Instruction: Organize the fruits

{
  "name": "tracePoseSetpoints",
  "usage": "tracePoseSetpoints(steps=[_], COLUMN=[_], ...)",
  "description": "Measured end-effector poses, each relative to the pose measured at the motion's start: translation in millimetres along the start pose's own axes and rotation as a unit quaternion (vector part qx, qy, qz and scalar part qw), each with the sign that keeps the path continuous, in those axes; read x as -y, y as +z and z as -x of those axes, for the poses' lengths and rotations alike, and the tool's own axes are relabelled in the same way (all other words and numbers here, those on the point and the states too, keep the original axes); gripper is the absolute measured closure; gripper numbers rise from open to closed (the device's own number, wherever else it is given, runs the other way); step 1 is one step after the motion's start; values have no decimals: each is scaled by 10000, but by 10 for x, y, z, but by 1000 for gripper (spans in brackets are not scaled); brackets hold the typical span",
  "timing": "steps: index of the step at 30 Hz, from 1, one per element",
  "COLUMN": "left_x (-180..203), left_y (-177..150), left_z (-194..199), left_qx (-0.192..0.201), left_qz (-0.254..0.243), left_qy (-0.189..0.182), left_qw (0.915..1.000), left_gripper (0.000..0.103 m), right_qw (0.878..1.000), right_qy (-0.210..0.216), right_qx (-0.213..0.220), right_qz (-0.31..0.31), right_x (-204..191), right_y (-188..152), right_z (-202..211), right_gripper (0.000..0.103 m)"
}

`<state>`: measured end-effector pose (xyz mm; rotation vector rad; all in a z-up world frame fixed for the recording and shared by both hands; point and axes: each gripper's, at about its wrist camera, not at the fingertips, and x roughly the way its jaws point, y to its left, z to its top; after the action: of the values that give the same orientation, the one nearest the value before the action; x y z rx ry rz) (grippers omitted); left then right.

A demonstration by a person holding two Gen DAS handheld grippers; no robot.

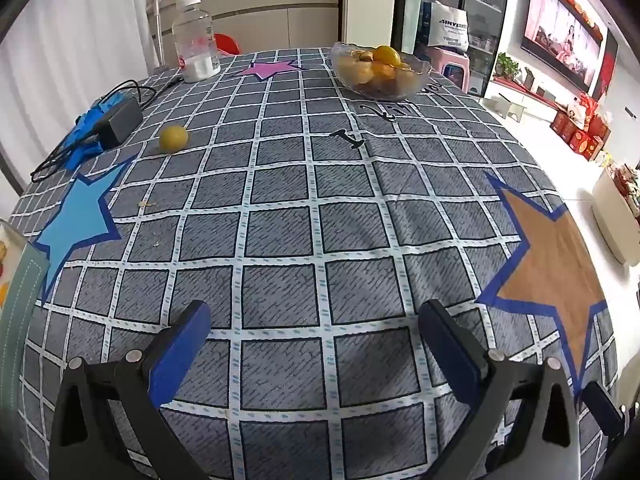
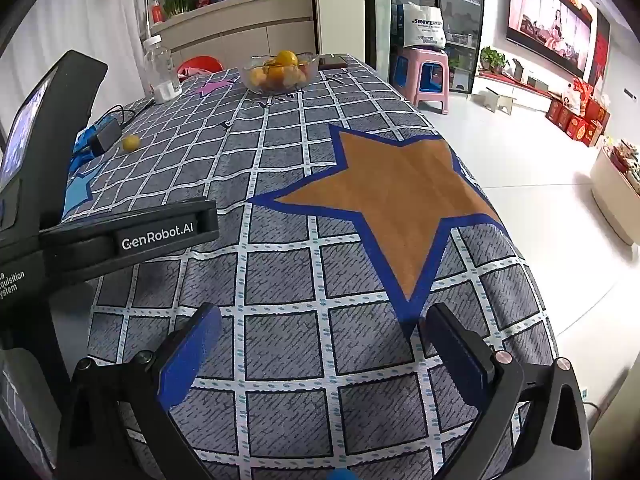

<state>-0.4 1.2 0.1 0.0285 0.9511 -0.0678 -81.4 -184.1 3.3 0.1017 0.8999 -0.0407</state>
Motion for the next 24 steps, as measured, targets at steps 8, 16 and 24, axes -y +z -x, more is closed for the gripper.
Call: tracePoseSetpoints(steps=[8,16,24], left_x=[1,1,1], left_y=[1,0,0], left_z=[0,0,0], left_qx=[-4,-4,-5], left_qz=[-11,-12,-13], left_qy=[16,18,18], left_qw=[10000,10000,10000], left_gripper=[0,0,0], right_qw=[10000,10000,10000], right_qy=[14,44,-7], right_qx=[9,28,-11], right_qz=[-14,-42,10], right_x=[-6,9,2], right_y=[-13,-3,-1], right_z=[36,10,3], right_gripper=[0,0,0])
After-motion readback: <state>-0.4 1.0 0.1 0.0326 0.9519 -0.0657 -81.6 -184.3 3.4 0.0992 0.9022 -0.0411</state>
